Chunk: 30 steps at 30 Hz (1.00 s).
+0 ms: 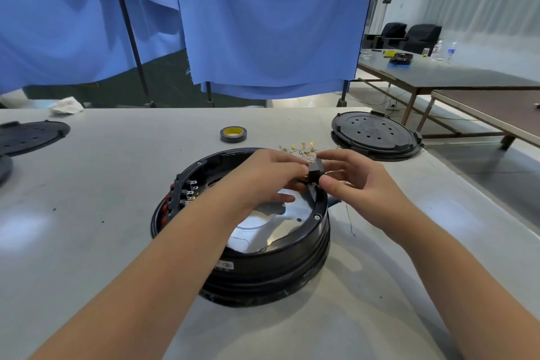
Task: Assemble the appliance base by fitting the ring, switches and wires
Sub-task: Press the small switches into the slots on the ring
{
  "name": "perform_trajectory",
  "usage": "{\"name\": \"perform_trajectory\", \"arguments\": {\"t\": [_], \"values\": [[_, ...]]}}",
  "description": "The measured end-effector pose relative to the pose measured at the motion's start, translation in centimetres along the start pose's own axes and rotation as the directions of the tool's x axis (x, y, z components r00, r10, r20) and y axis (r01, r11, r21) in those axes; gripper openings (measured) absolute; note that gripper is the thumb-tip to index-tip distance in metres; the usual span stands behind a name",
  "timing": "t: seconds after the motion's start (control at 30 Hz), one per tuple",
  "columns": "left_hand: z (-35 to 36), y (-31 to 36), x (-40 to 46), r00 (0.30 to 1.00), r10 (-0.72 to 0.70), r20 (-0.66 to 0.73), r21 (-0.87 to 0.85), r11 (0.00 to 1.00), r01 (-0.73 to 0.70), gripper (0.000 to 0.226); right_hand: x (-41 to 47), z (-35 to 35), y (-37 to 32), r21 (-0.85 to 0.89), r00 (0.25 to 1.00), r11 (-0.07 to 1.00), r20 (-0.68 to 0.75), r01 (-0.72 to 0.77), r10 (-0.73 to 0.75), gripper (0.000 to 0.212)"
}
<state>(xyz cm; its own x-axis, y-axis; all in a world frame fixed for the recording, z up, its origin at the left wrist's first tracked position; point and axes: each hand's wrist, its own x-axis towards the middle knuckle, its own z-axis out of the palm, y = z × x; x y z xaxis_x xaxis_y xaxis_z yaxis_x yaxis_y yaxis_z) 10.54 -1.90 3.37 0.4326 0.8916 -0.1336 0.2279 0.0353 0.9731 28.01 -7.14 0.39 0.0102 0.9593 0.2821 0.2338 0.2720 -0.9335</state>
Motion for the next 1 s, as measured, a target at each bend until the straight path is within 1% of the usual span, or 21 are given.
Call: {"name": "perform_trajectory", "arguments": {"t": [0.07,0.13,0.23,0.3,0.47,0.67,0.73,0.83,0.93,1.0], "values": [[0.2,-0.2,-0.1,0.998,0.06,0.003,0.167,0.984,-0.059,0.027,0.1,-0.1,0.5,-0.009,1.0,1.0,-0.002,-0.028,0.028,0.032],[0.3,-0.5,-0.3,0.992,0.13,0.002,0.29,0.949,-0.125,0.031,0.2,0.0,1.0,-0.004,0.999,0.999,-0.002,-0.043,0.043,0.031],[0.5,-0.7,-0.4,0.967,0.254,-0.001,0.439,0.869,-0.228,0.03,0.3,0.0,1.2,0.009,0.999,0.999,0.006,-0.044,0.044,0.027],[0.6,-0.9,-0.4,0.954,0.3,-0.006,0.502,0.826,-0.256,0.029,0.4,0.0,1.3,0.025,0.999,0.998,0.003,-0.051,0.05,0.025],[1.2,-1.1,0.0,0.955,0.296,-0.027,0.49,0.836,-0.245,0.031,0.5,0.2,1.5,0.08,0.997,0.994,-0.034,-0.07,0.073,0.024],[1.2,-1.0,0.6,0.962,0.264,-0.07,0.462,0.863,-0.203,0.034,0.5,0.1,1.4,0.057,0.996,0.996,-0.039,-0.075,0.077,0.023],[1.1,-0.9,0.7,0.967,0.246,-0.071,0.422,0.886,-0.195,0.03,0.5,0.1,1.4,0.067,0.996,0.995,-0.044,-0.075,0.078,0.024],[1.0,-0.8,0.8,0.97,0.237,-0.054,0.377,0.904,-0.2,0.014,0.5,0.1,1.4,0.067,0.996,0.995,-0.044,-0.074,0.077,0.024],[1.0,-0.8,0.7,0.972,0.231,-0.037,0.359,0.911,-0.203,0.014,0.5,0.1,1.4,0.083,0.995,0.993,-0.047,-0.081,0.085,0.016],[1.0,-1.0,0.8,0.971,0.236,-0.049,0.374,0.906,-0.201,0.013,0.7,0.0,1.4,0.125,0.992,0.986,-0.045,-0.113,0.119,0.019]]}}
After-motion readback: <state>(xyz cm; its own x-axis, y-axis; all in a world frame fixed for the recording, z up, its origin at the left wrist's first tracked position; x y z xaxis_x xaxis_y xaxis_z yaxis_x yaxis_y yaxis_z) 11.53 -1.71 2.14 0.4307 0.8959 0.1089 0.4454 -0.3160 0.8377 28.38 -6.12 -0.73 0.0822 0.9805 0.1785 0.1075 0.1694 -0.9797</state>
